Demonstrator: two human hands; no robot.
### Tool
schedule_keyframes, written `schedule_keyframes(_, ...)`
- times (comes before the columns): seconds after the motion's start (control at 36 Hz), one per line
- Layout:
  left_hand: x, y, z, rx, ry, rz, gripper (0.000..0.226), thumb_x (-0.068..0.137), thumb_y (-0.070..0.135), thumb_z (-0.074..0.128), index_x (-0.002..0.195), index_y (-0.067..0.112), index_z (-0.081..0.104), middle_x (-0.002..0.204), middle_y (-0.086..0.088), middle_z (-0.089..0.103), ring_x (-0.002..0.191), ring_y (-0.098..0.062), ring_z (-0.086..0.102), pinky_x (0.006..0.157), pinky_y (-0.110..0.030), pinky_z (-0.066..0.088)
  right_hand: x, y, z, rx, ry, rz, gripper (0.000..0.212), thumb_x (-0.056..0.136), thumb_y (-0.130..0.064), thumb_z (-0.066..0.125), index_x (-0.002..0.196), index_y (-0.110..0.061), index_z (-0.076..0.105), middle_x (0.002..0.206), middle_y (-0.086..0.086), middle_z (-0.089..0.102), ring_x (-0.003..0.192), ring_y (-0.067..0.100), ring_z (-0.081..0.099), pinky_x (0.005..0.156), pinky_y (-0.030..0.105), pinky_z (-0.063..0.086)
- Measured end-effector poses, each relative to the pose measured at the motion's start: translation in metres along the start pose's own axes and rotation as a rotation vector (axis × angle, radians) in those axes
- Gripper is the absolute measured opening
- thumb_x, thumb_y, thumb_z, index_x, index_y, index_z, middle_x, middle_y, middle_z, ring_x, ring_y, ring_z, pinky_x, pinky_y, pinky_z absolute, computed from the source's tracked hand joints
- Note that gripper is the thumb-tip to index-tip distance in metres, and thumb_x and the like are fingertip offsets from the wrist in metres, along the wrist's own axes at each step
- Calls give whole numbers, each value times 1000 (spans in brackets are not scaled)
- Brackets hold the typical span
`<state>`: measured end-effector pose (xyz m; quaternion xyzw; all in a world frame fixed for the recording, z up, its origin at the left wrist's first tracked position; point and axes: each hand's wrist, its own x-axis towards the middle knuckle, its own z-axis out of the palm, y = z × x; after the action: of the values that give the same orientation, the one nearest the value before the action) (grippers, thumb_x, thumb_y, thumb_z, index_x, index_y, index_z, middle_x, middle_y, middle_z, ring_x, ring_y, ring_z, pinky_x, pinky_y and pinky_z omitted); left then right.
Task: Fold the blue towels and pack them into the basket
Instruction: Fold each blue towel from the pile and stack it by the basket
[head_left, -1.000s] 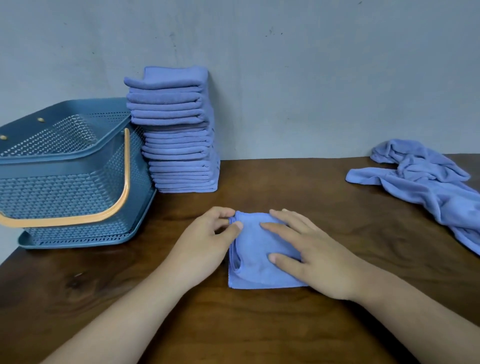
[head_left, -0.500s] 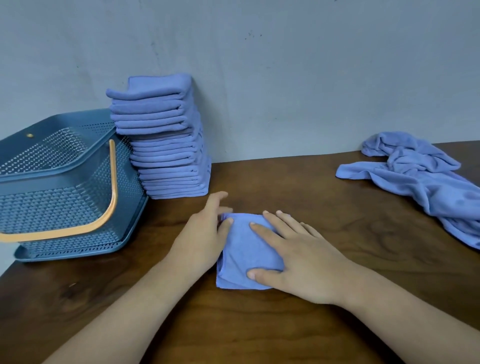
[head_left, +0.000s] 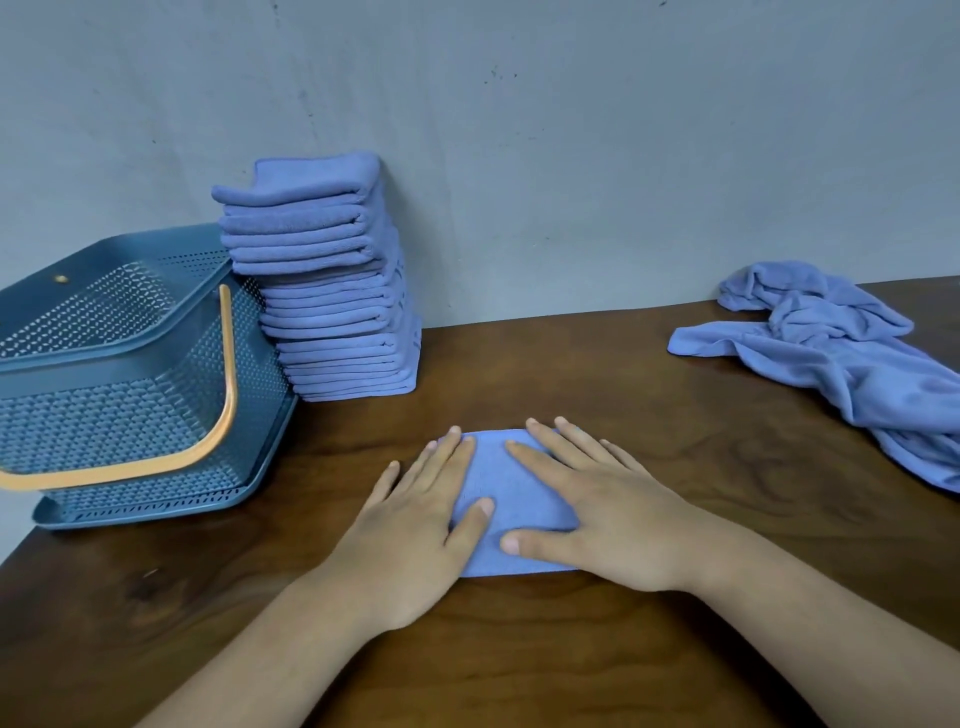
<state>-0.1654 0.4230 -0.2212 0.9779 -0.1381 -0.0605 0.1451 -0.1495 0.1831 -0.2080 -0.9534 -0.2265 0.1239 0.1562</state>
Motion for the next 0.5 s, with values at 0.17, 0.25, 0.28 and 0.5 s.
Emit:
schedule_keyframes(0.17, -1, 3, 0, -10, -17, -25, 71, 106, 66, 13, 166, 39, -16, 170, 24, -24, 154, 8, -20, 133, -39, -6, 6, 20, -3, 18, 67, 151, 72, 95, -84, 10, 160, -60, -8, 170, -30, -16, 158, 3, -22, 131, 41, -9)
schedule_keyframes(0.25, -2, 2, 0, -33, -21, -28, 72, 106, 66, 15, 166, 38, -14, 170, 23, -24, 155, 8, -19, 133, -39, -7, 8, 23, -1, 13, 125, 233, 78, 95, -85, 7, 164, -52, -4, 173, -26, -11, 160, 8, -19, 131, 47, -8)
schedule_keyframes(0.28, -3, 2, 0, -59, -15, -28, 72, 107, 65, 18, 167, 39, -12, 171, 24, -22, 155, 9, -17, 133, -38, -7, 8, 24, -1, 18, 162, 261, 81, 94, -85, 7, 166, -47, 1, 174, -24, -7, 160, 9, -18, 131, 48, -7)
schedule_keyframes(0.5, -2, 7, -8, -352, 270, -24, 59, 107, 58, 37, 163, 42, 28, 168, 32, 14, 156, 10, 2, 132, -34, 10, 4, 24, -11, 41, 422, 349, 35, 103, -64, 43, 102, -38, 68, 146, -22, 52, 159, 9, 15, 124, 43, 20)
